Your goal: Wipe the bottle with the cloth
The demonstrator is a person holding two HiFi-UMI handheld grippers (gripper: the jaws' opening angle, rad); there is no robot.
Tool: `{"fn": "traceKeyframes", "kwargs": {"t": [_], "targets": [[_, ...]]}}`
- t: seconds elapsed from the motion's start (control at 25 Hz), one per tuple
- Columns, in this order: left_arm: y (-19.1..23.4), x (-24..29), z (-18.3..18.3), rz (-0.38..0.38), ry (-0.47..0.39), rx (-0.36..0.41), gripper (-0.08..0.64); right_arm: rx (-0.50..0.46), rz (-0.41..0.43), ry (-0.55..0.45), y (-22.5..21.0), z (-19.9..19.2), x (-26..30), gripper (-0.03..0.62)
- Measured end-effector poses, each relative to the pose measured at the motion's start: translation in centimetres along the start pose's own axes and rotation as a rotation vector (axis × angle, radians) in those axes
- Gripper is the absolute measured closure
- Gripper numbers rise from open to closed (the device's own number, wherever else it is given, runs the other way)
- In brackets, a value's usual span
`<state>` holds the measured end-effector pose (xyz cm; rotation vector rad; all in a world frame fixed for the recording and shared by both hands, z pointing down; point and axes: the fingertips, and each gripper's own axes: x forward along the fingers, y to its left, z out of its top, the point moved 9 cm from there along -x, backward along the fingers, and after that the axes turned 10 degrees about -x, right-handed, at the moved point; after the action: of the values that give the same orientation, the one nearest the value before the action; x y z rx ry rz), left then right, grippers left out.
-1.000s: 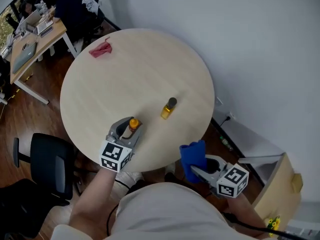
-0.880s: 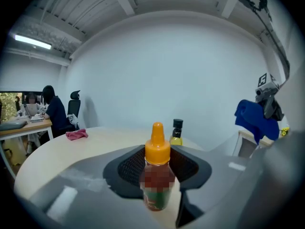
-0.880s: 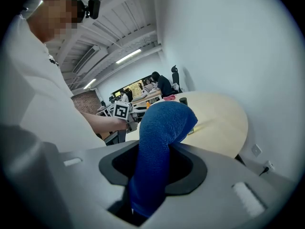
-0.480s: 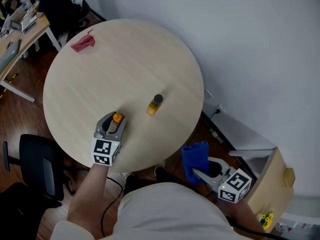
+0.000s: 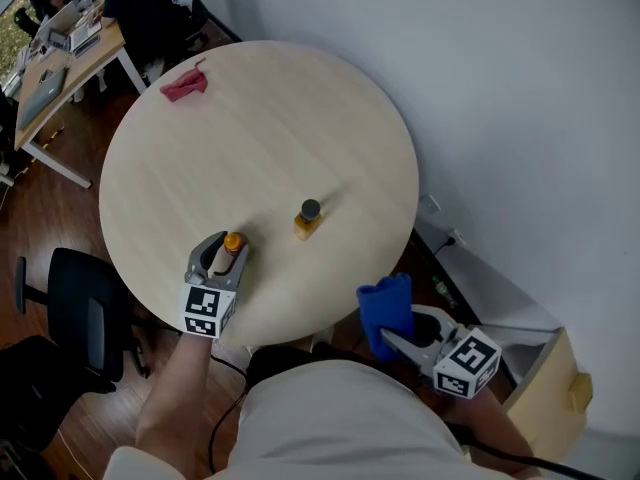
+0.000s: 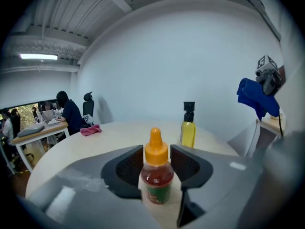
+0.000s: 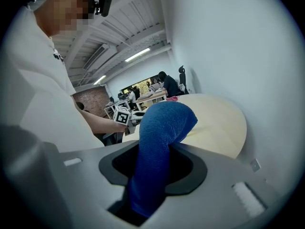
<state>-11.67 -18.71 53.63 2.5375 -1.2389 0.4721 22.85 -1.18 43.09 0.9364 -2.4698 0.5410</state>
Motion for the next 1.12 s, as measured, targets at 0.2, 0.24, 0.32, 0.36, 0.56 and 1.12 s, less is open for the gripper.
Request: {"fn": "traceKeyframes", "kwargs": {"t": [0.2, 0.24, 0.32, 0.36, 0.56, 1.12], "targets": [[-1.4, -3.1, 1.9, 0.088, -0.005, 0.023, 0.373, -0.028, 0.078, -0.048, -2.4, 0.3, 0.0, 0.436], [-2.0, -3.8, 2.3, 0.099, -0.004, 0.023, 0.373, -0.035, 0.093, -0.064, -2.7, 0.4, 0.0, 0.436], [-3.4, -5.4, 3.2, 0.112, -0.004, 0.01, 0.376, -0.048, 0.12, -0.093, -3.1, 0.4, 0.1, 0.436], [-4.1, -6.3, 3.6, 0.114, -0.006, -0.001, 0.377, -0.051, 0.131, -0.104, -3.2, 0.3, 0.2, 0.436], [-7.6, -9.8, 4.8, 0.097, -0.005, -0.013, 0.388, -0.078, 0.14, -0.129, -3.0, -0.4, 0.3, 0.436], [-12.6, -23.3, 3.0, -0.191, -0.062, 0.071, 0.403, -0.067, -0.008, -0.204, 12.2, -1.7, -1.4, 0.436]]}}
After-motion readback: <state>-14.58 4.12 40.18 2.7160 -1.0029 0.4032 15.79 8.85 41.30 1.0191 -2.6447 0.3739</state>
